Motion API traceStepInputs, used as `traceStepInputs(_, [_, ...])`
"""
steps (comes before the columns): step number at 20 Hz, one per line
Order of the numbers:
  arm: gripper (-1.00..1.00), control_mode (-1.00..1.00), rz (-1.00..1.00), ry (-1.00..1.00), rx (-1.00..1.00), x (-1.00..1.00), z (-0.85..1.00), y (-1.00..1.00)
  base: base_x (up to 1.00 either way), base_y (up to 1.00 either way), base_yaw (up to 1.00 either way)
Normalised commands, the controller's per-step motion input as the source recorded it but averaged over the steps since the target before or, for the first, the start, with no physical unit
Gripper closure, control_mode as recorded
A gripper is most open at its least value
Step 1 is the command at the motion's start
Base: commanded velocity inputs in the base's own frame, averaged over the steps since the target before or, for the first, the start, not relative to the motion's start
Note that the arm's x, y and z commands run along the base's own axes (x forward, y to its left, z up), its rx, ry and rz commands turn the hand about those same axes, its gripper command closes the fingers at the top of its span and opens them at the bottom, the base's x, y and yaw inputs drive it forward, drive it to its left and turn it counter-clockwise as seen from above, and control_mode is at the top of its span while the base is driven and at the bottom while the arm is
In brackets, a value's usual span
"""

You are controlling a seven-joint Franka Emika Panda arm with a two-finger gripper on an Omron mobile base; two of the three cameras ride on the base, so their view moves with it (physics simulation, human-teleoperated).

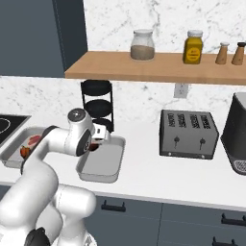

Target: Place one bell pepper and one steak in each tupperware on the nearby counter, to pack two identical lunches.

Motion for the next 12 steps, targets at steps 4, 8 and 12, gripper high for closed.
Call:
traceStepInputs(4, [1.0,-1.0,0.0,0.09,-0.11,0.49,-0.43,0.0,0.0,0.0,0.0])
traceStepInputs(8, [-1.0,-1.0,0.0,0.02,0.0,0.21,-0.12,-0.01,0.0,0.0,0.0])
traceStepInputs(12, [-1.0,-1.0,0.0,0.01,0.0,0.18,-0.05,-0.02,0.0,0.0,0.0])
